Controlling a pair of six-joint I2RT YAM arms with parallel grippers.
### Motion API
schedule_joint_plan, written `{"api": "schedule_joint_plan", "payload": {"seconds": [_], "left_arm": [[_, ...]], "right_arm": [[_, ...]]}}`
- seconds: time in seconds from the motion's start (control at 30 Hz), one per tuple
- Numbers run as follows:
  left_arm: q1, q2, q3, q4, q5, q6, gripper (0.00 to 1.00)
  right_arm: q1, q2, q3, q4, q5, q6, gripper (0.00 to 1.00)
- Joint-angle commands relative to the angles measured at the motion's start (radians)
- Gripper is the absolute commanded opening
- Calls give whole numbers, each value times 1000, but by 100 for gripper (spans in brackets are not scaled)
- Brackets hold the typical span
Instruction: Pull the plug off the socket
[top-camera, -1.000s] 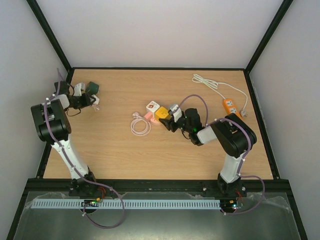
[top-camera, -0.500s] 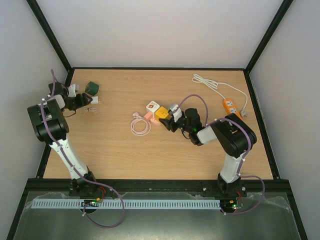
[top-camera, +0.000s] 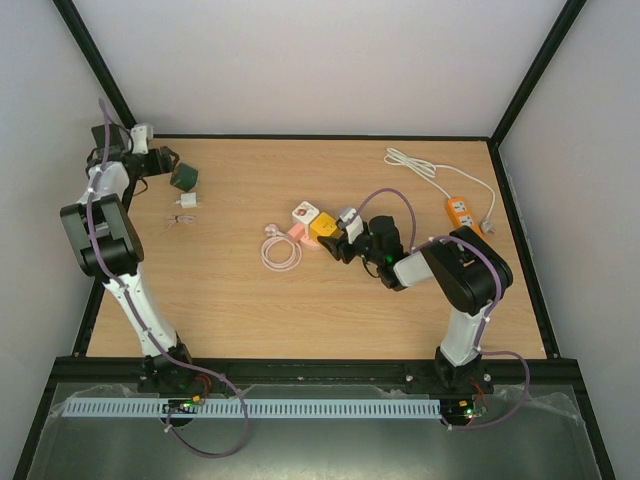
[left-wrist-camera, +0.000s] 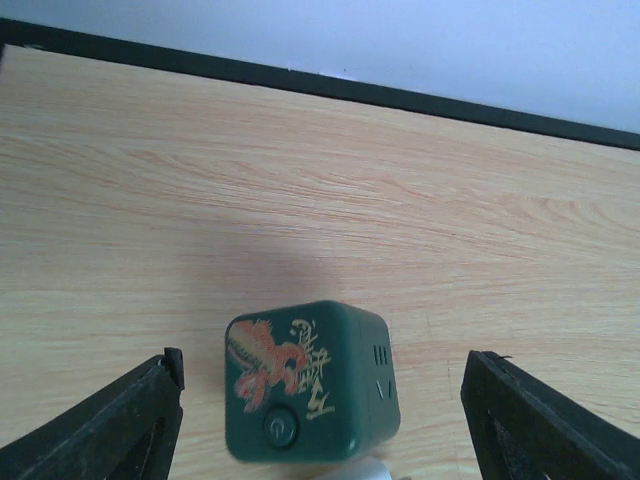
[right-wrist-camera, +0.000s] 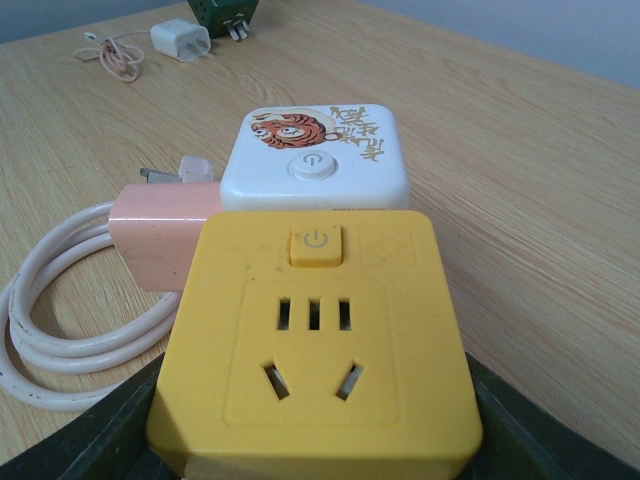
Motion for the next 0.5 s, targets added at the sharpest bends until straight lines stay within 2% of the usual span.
{"api": "schedule_joint_plan", "payload": {"seconds": [0.0,0.27,0.47], "left_arm": [[-10,83,65,-62,-20,-9,77],[-15,140,95,-101,-39,16,72],[1,169,111,-107,-41,0,61]], "right_arm": [[0,27,11,-56,20,10,22],[0,30,13,-60,21,9,22],[0,30,15,-61,21,10,22]]}}
